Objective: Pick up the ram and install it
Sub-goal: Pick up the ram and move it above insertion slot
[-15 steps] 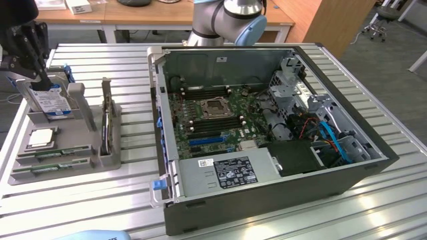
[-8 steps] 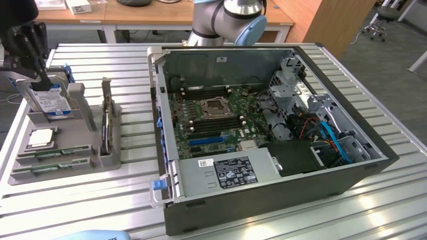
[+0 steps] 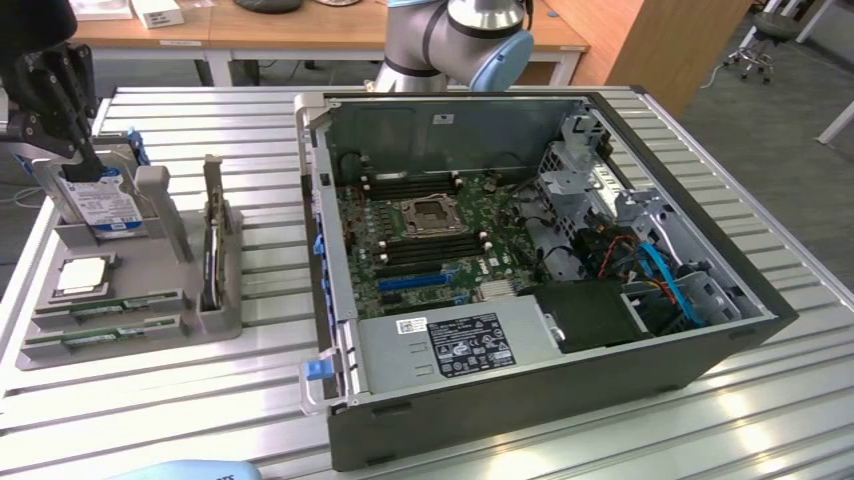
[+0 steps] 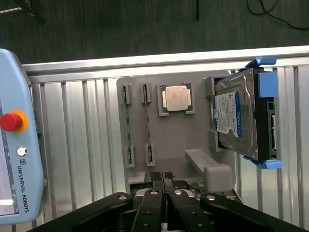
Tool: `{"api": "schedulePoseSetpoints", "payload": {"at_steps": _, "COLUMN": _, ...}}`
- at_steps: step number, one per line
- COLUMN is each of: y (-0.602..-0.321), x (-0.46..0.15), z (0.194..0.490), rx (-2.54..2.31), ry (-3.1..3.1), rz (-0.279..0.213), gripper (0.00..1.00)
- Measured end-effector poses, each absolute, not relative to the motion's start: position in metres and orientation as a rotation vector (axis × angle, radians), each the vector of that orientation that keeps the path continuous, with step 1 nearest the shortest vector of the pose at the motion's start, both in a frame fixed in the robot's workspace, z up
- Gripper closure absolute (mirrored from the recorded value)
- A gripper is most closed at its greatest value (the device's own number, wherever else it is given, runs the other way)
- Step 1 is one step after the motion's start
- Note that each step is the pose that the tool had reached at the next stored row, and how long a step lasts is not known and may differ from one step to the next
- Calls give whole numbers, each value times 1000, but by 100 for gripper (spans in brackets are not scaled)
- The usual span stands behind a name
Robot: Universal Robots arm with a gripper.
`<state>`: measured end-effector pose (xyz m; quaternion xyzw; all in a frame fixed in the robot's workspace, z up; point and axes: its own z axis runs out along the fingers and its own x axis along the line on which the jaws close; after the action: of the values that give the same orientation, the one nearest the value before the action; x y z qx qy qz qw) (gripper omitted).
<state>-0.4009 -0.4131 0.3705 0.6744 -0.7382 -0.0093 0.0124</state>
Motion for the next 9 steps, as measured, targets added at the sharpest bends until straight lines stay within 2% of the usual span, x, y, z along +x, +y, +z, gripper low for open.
{"api": "schedulePoseSetpoints", "payload": {"at_steps": 6, "y": -413, "x": -401, "z": 370, "rx": 2102, "ry": -2301, "rz": -29, "gripper": 89}}
{"api": "schedulePoseSetpoints", "payload": {"at_steps": 7, "y": -413, "x": -401, "z": 370, "rx": 2102, "ry": -2301, "rz": -29, "gripper": 84}}
{"api": "schedulePoseSetpoints", "payload": {"at_steps": 8, "y": -413, "x": -401, "z": 370, "rx": 2102, "ry": -2301, "rz": -29, "gripper": 84}}
{"api": "schedulePoseSetpoints", "payload": {"at_steps": 9, "y": -413, "x": -401, "z": 370, "rx": 2102, "ry": -2301, "rz": -29, "gripper": 77}}
